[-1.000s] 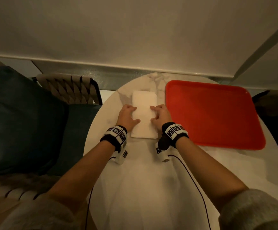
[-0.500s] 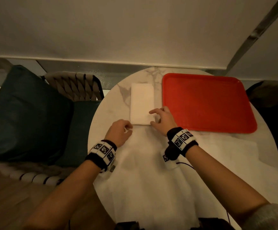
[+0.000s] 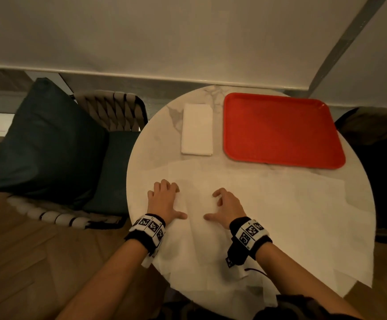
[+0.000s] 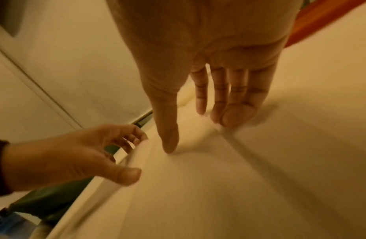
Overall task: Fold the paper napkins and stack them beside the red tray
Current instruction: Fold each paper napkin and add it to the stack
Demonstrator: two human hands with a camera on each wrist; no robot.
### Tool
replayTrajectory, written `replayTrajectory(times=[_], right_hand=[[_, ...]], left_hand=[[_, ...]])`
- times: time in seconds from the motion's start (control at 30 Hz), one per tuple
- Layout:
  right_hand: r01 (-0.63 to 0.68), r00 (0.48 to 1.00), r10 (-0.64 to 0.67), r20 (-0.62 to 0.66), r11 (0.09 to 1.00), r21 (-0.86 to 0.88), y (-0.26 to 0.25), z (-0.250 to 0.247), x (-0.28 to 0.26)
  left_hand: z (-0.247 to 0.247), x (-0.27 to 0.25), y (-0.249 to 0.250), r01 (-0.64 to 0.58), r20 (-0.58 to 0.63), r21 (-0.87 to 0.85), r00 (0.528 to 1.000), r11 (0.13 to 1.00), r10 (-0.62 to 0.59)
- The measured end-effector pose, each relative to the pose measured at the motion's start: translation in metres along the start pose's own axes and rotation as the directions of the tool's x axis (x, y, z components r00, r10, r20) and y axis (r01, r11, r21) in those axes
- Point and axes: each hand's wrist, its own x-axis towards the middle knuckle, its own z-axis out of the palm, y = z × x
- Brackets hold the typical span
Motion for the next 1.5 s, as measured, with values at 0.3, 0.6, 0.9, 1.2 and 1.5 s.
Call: replayTrajectory(times=[0.3, 0.6, 0.9, 1.2, 1.5], right_hand=[[0.051, 0.994, -0.035, -0.099, 0.985, 0.164, 0.012, -0.002, -0.01], [0.068, 0.994, -0.102, 0.035, 0.847, 0.527, -0.019, -0.049, -0.025], [0.155, 0.986, -0.074, -0.152, 0.75, 0.644, -0.037, -0.079, -0.012], [0.395, 0.878, -0.241, -0.412, 0.852, 0.343, -0.056, -0.058, -0.007], [0.351, 0.935, -0.346, -0.082, 0.861, 0.369, -0.07, -0.058, 0.0]], left_hand=[[-0.017, -0.01, 0.002, 0.034, 0.11, -0.212, 0.994, 0.977, -0.011], [-0.067, -0.018, -0.016, 0.096, 0.09, -0.796, 0.995, 0.597, -0.04], [-0.052, -0.033, 0.008, 0.272, 0.267, -0.948, 0.962, 0.167, -0.051], [-0.06, -0.027, 0.062, 0.019, 0.01, -0.983, 0.999, 0.181, -0.047], [-0.063, -0.008, 0.058, 0.11, 0.109, -0.983, 0.994, -0.147, 0.019]])
